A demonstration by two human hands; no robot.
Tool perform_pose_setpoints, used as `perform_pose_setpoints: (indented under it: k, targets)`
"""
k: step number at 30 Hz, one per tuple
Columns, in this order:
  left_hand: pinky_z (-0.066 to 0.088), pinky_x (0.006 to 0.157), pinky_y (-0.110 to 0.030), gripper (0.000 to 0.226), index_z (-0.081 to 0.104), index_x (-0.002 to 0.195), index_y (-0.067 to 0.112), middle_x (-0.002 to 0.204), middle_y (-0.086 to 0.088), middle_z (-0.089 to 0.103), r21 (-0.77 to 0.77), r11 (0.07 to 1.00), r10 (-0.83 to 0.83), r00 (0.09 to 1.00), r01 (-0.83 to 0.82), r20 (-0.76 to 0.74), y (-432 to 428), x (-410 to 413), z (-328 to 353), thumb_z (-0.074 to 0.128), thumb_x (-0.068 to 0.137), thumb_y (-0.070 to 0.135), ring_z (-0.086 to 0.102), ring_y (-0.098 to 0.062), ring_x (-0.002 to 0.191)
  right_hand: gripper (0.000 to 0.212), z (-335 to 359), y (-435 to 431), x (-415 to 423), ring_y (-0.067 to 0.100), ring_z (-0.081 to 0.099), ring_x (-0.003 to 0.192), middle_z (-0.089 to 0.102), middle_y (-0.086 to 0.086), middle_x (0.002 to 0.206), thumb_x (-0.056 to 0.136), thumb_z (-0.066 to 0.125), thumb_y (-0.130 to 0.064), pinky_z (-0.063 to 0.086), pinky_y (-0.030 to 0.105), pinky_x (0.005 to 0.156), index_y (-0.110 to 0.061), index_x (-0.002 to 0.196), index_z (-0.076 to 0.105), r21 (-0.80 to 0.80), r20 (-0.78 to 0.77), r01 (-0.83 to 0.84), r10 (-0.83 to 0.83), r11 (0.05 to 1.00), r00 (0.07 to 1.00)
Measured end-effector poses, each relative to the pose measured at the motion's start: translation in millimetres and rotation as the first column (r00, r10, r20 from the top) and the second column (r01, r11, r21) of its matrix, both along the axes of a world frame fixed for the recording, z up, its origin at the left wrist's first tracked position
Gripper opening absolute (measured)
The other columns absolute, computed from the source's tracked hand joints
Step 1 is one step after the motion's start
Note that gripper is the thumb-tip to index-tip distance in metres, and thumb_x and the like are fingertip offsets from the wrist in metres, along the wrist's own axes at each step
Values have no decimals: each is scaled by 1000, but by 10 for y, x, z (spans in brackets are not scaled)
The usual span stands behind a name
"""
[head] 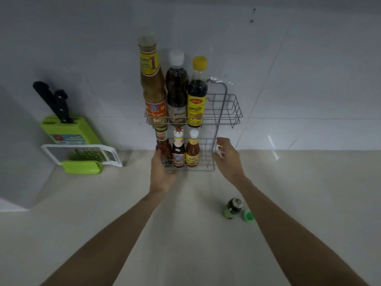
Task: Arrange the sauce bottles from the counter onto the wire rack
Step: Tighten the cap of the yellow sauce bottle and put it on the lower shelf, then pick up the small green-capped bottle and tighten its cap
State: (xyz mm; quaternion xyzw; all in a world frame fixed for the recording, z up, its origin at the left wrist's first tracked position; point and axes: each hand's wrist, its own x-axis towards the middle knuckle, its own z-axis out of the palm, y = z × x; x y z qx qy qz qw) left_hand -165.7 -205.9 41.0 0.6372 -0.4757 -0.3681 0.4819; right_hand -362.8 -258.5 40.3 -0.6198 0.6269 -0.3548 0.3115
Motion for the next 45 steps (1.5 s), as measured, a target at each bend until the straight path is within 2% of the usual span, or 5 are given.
perform_pose_setpoints:
  k: [9,16,25,32,45]
  targets:
    - [16,121,-36,88,21,151,17,161,-1,16,322,767,-616,777,554,131,543,-844,-531,73,79,10,6,-19,150,61,-752,979,-1179,28,53,118,58,3,128,68,64,-7,43,34,98,-23,127,57,371,-418,-83,246,925,875]
    - [34,98,-19,66,46,137,18,143,-1,51,369,751,-626,768,548,133,555,-1295,-689,75,78,13,44,-20,134,49,-1407,1179,-1380,23,57,108,64,-7,114,70,49,-46,40,28,87,-31,114,64,373,-534,-43,253,927,807]
    - [43,82,-23,38,60,107,22,107,5,68,313,796,-574,810,519,117,627,-1297,-727,77,73,21,61,-14,101,14,-914,1245,-1284,19,66,56,67,10,73,78,71,-1,57,28,56,-10,79,61,387,118,157,-218,908,969]
    - [44,85,-21,42,62,111,25,113,7,67,337,793,-564,821,507,92,673,-1217,-576,76,71,27,61,-11,105,19,-438,995,-1076,21,67,85,64,15,96,91,56,-4,60,33,81,-4,101,73,401,476,-18,-192,916,858]
    - [53,82,-34,42,65,103,32,104,2,65,261,828,-519,854,496,26,696,-998,-185,77,63,39,65,-17,92,31,461,863,-957,11,65,107,71,0,112,82,72,-2,49,23,97,-16,110,74,113,90,-474,466,873,880]
